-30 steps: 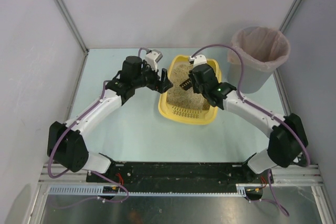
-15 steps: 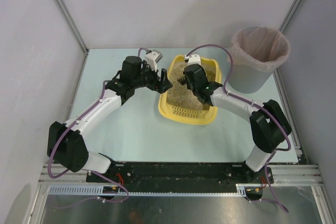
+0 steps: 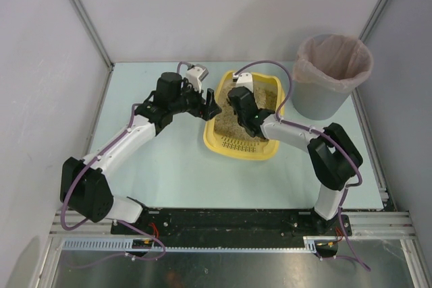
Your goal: Clean the litter box
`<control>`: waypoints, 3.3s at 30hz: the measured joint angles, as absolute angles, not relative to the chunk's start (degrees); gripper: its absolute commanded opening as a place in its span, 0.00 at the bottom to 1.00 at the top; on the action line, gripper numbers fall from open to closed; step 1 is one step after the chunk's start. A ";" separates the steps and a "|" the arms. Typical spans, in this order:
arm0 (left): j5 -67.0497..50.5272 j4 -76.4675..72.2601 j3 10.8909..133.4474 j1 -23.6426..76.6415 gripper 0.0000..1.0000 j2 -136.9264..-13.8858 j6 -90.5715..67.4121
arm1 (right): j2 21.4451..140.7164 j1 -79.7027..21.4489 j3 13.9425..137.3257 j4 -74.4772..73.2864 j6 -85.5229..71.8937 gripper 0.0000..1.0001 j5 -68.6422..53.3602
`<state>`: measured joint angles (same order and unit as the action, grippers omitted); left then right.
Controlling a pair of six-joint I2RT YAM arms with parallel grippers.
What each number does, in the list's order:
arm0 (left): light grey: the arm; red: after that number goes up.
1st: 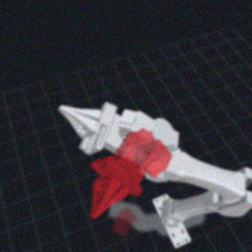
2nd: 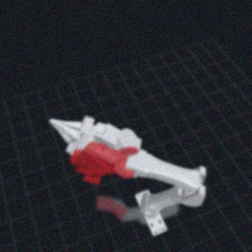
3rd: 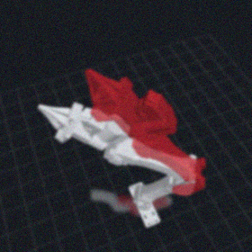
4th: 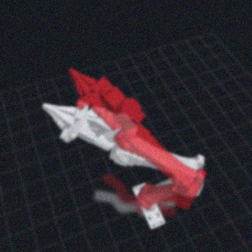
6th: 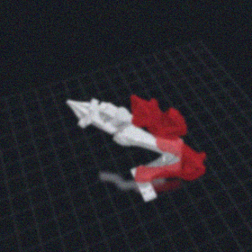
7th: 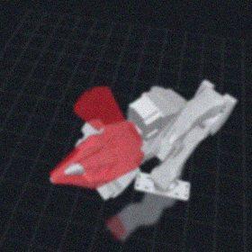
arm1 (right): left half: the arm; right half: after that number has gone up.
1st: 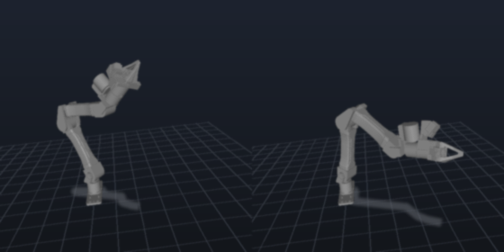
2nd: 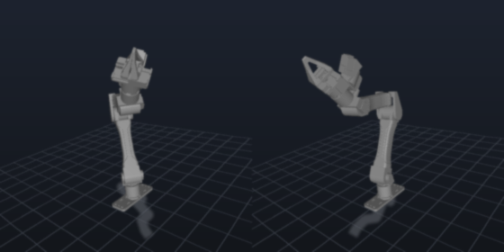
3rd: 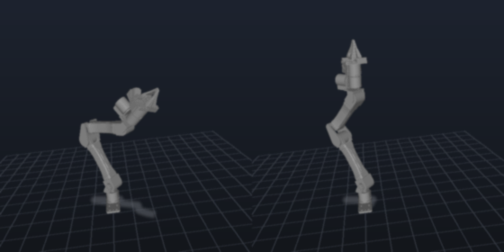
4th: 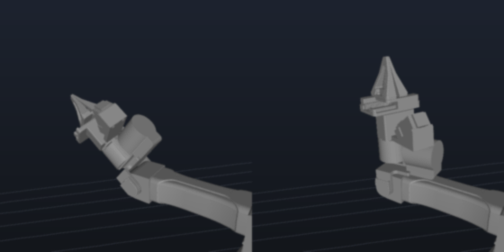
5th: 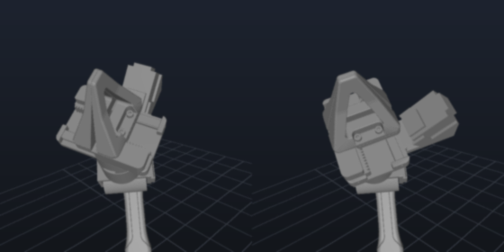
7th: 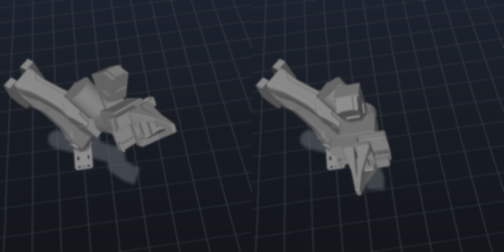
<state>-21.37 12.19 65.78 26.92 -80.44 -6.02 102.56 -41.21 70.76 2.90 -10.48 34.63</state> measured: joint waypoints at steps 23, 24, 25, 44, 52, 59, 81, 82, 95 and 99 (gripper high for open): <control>-21.56 12.21 65.78 26.92 0.83 -80.44 -6.00 | 105.54 -43.75 65.17 15.57 -19.42 0.00 42.87; -21.65 12.21 65.78 26.92 0.83 -80.44 -6.02 | 105.54 -43.81 64.79 16.08 -19.73 0.00 43.13; -21.69 12.21 65.78 26.92 0.83 -80.44 -6.00 | 105.54 -43.83 64.53 16.40 -20.01 0.00 43.29; -23.14 12.23 65.78 26.92 0.83 -79.75 -6.04 | 106.32 -44.84 61.76 17.02 -28.25 0.00 44.77; -23.27 12.23 65.78 26.92 0.83 -79.72 -6.07 | 108.14 -45.82 60.64 15.53 -31.40 0.00 44.16; -23.35 12.23 65.78 26.92 0.83 -79.72 -6.07 | 108.29 -45.84 60.31 14.41 -31.92 0.10 43.24; -24.25 12.23 65.78 26.92 0.83 -79.70 -6.20 | 95.70 -36.12 58.76 0.75 -26.83 0.00 27.27; -24.23 12.23 65.78 26.92 0.83 -79.70 -6.20 | 95.70 -35.68 58.48 0.93 -26.76 0.00 25.93; -24.27 12.23 65.78 26.92 0.83 -79.70 -6.26 | 92.60 -35.09 62.78 -10.68 -26.65 0.00 24.47; -24.29 12.23 65.78 26.92 0.83 -79.70 -6.37 | 93.27 -34.85 68.31 -19.11 -26.76 0.00 23.88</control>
<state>-24.29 12.23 65.78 26.92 -79.70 -6.37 93.27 -34.85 68.31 -19.11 -26.76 23.88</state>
